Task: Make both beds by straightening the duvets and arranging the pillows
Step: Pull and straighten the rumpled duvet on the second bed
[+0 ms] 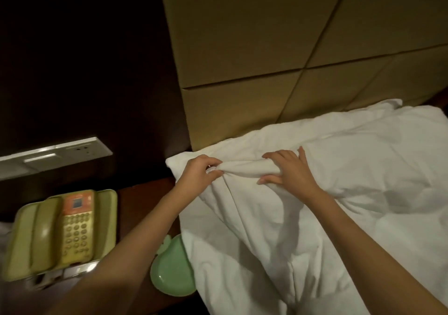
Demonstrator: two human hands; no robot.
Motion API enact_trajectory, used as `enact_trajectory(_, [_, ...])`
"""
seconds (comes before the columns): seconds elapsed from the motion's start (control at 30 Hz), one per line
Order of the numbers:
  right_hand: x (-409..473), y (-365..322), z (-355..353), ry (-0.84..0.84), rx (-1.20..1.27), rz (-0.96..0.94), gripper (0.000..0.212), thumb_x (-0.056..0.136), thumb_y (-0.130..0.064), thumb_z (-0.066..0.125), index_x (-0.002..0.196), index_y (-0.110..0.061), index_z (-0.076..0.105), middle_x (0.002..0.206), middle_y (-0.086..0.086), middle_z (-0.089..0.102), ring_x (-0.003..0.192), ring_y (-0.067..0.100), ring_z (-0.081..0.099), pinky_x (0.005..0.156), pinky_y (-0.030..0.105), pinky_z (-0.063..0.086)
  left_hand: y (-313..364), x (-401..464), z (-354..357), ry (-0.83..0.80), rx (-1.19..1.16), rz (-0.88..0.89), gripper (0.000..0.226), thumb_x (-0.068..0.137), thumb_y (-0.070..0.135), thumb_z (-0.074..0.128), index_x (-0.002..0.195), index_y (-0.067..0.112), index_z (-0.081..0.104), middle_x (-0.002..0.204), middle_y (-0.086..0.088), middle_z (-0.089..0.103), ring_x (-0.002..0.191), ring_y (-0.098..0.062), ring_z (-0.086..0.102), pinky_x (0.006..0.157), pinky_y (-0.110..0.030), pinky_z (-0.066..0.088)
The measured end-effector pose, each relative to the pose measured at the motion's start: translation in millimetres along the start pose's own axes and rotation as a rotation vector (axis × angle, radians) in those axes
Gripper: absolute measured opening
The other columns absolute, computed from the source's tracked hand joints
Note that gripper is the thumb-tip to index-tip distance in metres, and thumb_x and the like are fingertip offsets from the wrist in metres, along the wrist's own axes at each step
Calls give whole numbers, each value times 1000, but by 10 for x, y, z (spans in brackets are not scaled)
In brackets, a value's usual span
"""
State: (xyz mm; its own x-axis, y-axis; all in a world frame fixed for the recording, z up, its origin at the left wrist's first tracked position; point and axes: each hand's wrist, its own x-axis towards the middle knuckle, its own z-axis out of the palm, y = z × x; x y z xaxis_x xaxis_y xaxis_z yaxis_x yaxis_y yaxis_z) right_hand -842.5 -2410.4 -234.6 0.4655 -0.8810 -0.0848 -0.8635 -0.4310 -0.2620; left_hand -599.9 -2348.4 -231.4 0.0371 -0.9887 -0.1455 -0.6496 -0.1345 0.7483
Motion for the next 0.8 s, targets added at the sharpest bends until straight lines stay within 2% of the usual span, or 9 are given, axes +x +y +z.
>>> enact_trajectory(0.07, [151,-170,129,55,-65,-20,71,68,-73,55,114,-20,64,107,2,63,108,27,56,109,56,19,-143,27,-117,9,-36,-32,27,86,9,68,113,4,69,114,-9,66,104,-16,57,80,-12,33])
enact_trajectory(0.13, [270,-304,274,166,-128,-52,75,64,-79,42,93,-15,68,85,4,63,84,30,61,92,55,39,-289,33,-189,6,-76,-66,27,86,9,67,113,4,68,114,-6,67,103,-12,56,79,-10,33])
enact_trajectory(0.17, [319,-368,332,187,-150,-53,75,62,-80,39,85,-13,66,78,3,60,77,30,60,85,52,43,-372,28,-211,7,-89,-76,26,87,9,67,112,4,69,114,-6,68,105,-13,58,80,-9,33])
enact_trajectory(0.37, [649,-776,501,202,-205,-25,80,56,-83,44,76,-7,55,76,8,54,69,31,54,74,52,45,-718,69,-463,144,-86,-111,23,87,8,66,109,3,69,109,-6,68,97,-11,57,75,-7,32])
enact_trajectory(0.47, [900,-943,411,271,-215,-21,79,56,-82,47,75,-5,51,76,11,52,68,32,51,72,53,45,-739,240,-716,227,-108,-82,20,88,8,64,107,5,70,103,-5,67,96,-16,60,74,-8,36])
enact_trajectory(0.57, [1068,-974,357,332,-207,12,76,57,-79,49,74,-5,49,74,14,50,65,32,49,71,54,46,-734,361,-790,305,-52,-45,19,90,17,63,106,15,70,101,0,66,94,-15,59,79,-24,44])
enact_trajectory(0.63, [1082,-953,466,301,-258,17,81,66,-86,37,73,-6,48,72,12,49,64,30,48,68,50,46,-834,361,-673,327,40,-127,18,90,27,62,106,25,69,97,3,64,92,-15,58,72,-30,43])
enact_trajectory(0.7, [1088,-899,670,244,-300,15,88,75,-86,15,75,-6,51,74,10,50,66,28,48,69,47,46,-1027,319,-447,329,0,-234,20,89,28,63,109,27,67,96,1,61,93,-19,58,72,-31,44])
enact_trajectory(0.8, [1162,-797,972,143,-332,58,92,75,-87,10,77,-6,53,75,8,50,68,27,48,73,45,43,-1350,257,-59,391,-199,-341,39,86,15,68,123,18,58,115,-4,58,111,-23,51,91,-37,45])
